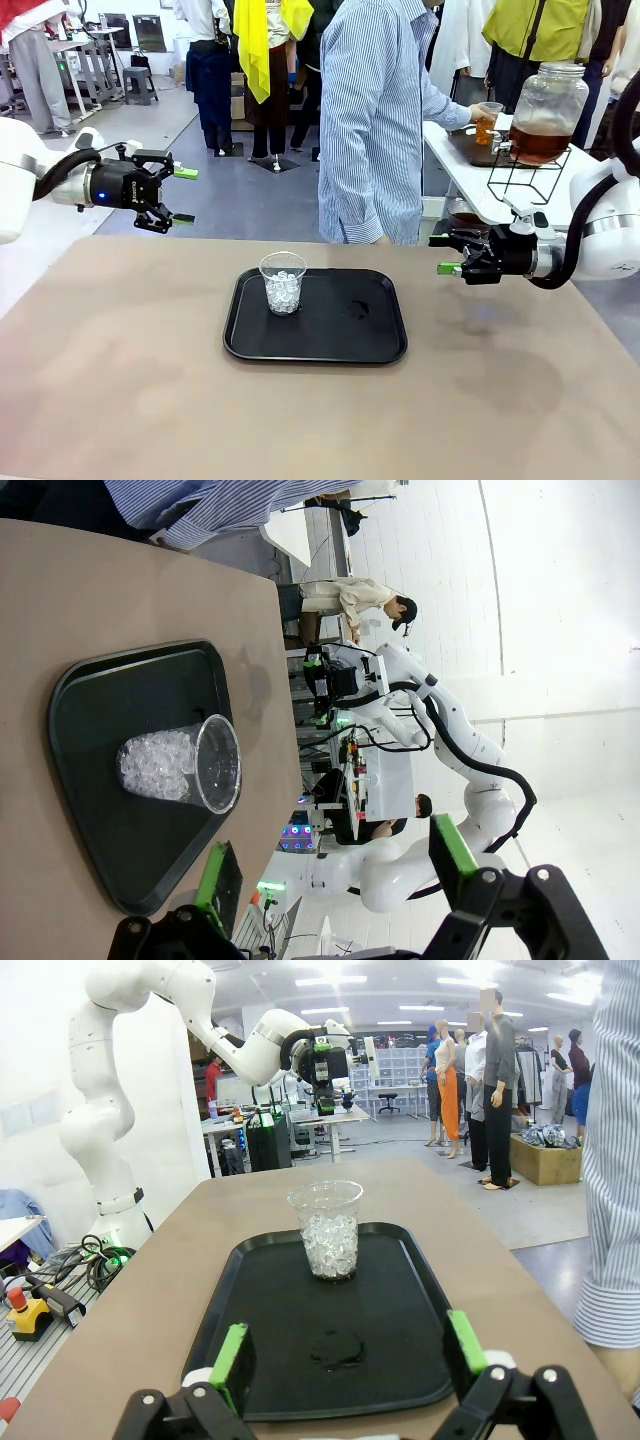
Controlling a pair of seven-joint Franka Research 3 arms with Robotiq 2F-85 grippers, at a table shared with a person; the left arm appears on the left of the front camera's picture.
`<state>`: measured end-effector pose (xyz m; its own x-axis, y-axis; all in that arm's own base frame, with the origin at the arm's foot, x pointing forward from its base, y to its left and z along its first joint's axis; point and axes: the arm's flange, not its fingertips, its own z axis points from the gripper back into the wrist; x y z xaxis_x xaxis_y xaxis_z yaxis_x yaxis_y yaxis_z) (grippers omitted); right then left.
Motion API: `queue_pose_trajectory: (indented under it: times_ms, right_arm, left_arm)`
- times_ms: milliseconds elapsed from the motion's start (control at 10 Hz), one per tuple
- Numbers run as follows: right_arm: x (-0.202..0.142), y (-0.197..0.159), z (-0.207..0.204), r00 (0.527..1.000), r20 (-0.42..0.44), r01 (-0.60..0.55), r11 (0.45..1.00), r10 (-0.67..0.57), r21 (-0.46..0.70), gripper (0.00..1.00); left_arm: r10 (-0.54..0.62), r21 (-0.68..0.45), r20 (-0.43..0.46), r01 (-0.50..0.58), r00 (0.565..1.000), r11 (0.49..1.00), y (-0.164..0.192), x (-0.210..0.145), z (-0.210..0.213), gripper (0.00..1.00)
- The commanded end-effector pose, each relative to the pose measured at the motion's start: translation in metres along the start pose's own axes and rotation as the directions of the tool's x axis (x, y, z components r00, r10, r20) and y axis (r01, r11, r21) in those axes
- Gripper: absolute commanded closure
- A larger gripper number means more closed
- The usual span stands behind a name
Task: Pour the drink into the iced cup.
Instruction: Pick up the iced cup indicated by the human and present it to them.
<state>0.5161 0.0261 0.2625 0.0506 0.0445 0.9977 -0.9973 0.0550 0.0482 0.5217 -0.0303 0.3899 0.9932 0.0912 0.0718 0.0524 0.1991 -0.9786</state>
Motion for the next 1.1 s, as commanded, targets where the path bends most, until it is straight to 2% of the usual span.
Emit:
queue_pose_trajectory:
  times_ms: [0,1000]
  right_arm:
    - [0.0028,-0.0006,-0.0009,1.000,-0.001,0.002,1.000,-0.002,0.001,0.00]
    - [0.0028,-0.0006,-0.0009,1.000,-0.001,0.002,1.000,-0.002,0.001,0.00]
  left_arm:
    - [-0.003,0.002,0.002,0.003,1.000,1.000,-0.0008,0.0003,-0.0005,0.00]
    - [-0.003,0.002,0.002,0.003,1.000,1.000,-0.0008,0.0003,-0.0005,0.00]
